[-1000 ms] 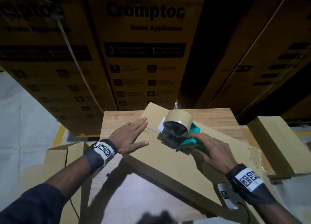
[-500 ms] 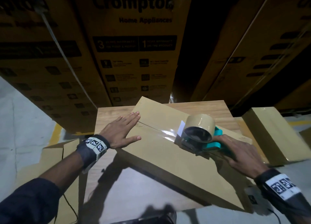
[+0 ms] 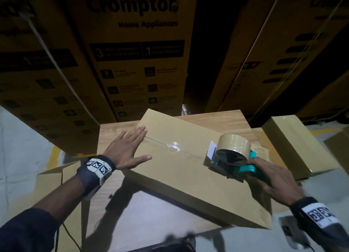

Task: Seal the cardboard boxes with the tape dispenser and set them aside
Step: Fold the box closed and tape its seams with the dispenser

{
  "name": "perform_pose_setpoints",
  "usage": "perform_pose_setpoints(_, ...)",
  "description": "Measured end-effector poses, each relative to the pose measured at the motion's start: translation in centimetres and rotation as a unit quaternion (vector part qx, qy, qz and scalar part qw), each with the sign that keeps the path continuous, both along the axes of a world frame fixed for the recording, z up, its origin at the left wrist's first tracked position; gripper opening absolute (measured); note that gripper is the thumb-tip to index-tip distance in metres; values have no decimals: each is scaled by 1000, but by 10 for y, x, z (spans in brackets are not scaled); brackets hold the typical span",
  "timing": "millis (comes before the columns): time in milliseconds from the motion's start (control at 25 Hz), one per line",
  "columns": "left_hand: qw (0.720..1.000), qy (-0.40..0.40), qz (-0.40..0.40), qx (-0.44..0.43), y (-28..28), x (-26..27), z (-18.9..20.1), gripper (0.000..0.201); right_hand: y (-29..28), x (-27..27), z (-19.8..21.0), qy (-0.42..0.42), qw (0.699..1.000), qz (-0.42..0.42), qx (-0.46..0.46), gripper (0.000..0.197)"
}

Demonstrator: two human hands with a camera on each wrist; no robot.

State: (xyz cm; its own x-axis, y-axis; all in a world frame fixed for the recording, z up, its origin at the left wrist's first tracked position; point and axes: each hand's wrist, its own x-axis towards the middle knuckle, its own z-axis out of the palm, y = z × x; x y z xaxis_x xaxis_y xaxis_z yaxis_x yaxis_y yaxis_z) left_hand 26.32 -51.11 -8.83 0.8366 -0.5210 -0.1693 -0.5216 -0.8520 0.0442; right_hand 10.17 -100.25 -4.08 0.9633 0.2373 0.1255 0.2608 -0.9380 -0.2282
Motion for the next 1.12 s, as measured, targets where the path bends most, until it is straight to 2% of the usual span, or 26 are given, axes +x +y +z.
perform_pose_setpoints(160, 997, 10, 70, -11, -43, -25, 4, 126, -3, 1, -1, 2, 1000, 6, 3, 99)
perform_pose_setpoints(360, 996, 73, -14, -50, -118, -64, 3, 132, -6, 2, 1, 1, 1000, 9, 10, 102)
perform_pose_setpoints(440, 994, 80, -56, -49, -147, -74, 0, 131, -7, 1, -3, 8, 1000, 6, 18, 100)
perform_pose_setpoints(520, 994, 68, -62, -54, -162, -78, -3, 125, -11, -1, -8, 28, 998, -5, 48, 93)
perform_pose_setpoints(720, 996, 50, -25, -71, -135, -67, -5, 103, -16, -1, -15, 80, 992, -26, 89, 91)
perform_pose_setpoints(960, 995, 1, 73, -67, -51, -25, -5, 96, -30, -10, -8, 126, 985, -39, 109, 91)
perform_pose_setpoints(1120, 995, -6, 80, -63, -19, -8, -5, 95, -19, -9, -11, 128, 985, -34, 107, 83)
